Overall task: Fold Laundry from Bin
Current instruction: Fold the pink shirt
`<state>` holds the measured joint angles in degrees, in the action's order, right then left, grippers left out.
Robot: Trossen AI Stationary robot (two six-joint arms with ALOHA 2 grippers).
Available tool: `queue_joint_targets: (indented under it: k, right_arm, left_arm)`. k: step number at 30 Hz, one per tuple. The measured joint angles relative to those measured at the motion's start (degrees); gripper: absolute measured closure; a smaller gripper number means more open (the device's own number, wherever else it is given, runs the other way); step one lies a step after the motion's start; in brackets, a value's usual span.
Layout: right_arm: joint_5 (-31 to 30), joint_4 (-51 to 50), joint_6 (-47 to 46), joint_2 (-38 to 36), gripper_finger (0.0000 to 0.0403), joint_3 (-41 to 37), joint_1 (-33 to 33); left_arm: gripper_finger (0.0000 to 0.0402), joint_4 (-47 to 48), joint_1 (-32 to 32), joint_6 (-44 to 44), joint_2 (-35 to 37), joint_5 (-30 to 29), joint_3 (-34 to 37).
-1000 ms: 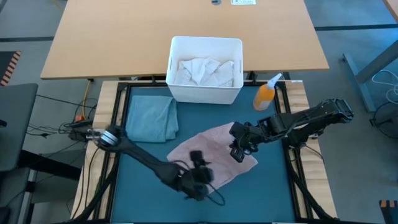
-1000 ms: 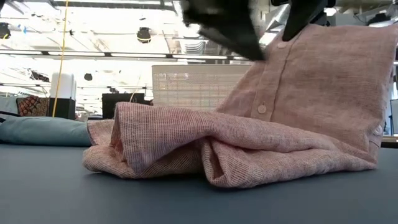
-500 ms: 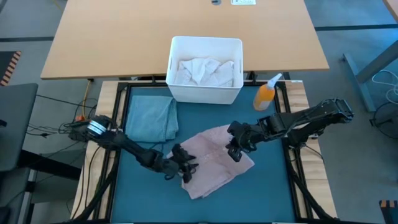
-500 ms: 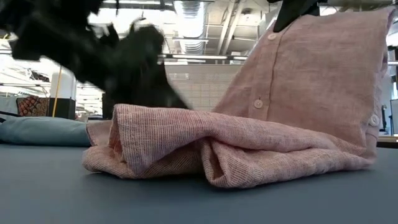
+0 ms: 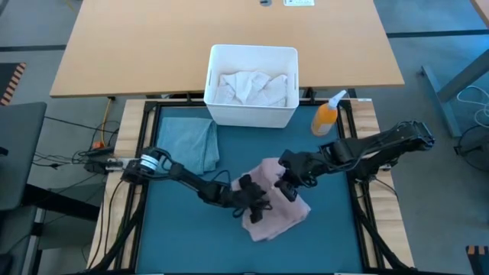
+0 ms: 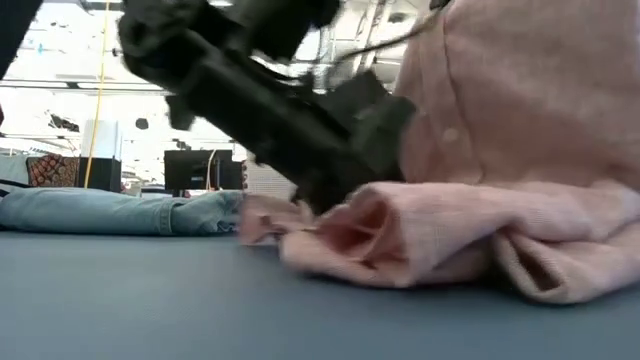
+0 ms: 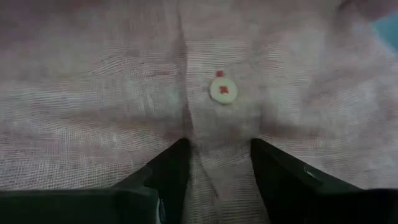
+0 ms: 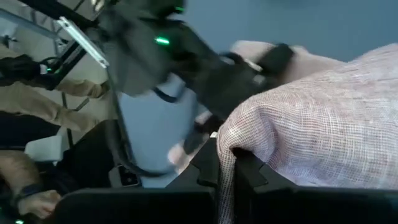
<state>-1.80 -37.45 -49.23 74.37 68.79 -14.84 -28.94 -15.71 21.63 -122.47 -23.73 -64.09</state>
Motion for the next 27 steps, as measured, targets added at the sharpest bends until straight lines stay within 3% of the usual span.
queue_joint_targets:
  k: [4,8,16,19,22,27]
  right_arm:
    - [-1.0,-1.8,0.0,-0.1,0.0371,1.2,-1.3]
    - [-2.4,-5.8,-0.3,0.0,0.0371,1.2,-1.7]
    - [-4.6,-9.0,0.0,0.0,0.0371,1.2,-1.9]
    - [-5.4,-9.0,0.2,0.1,0.0371,1.2,-2.6]
    - [-6.1,-8.8,0.2,1.1,0.0371,1.2,-3.2]
    - [-7.0,-6.8,0.3,6.2,0.0371,1.2,-3.9]
  left_arm:
    - [0.0235,0.3,2.3,-3.2,-3.3,4.0,-5.4]
    - [0.0235,2.1,2.9,-5.5,-0.8,6.8,-6.0]
    - [0.0235,13.5,-0.4,-13.4,11.7,1.2,-4.1]
    - [0.0235,16.9,-2.0,-13.1,19.2,-2.3,1.4]
    - [0.0235,16.7,-3.8,-8.8,26.9,-6.6,11.6]
    - [0.0235,3.8,-5.9,3.0,34.5,-8.3,29.4]
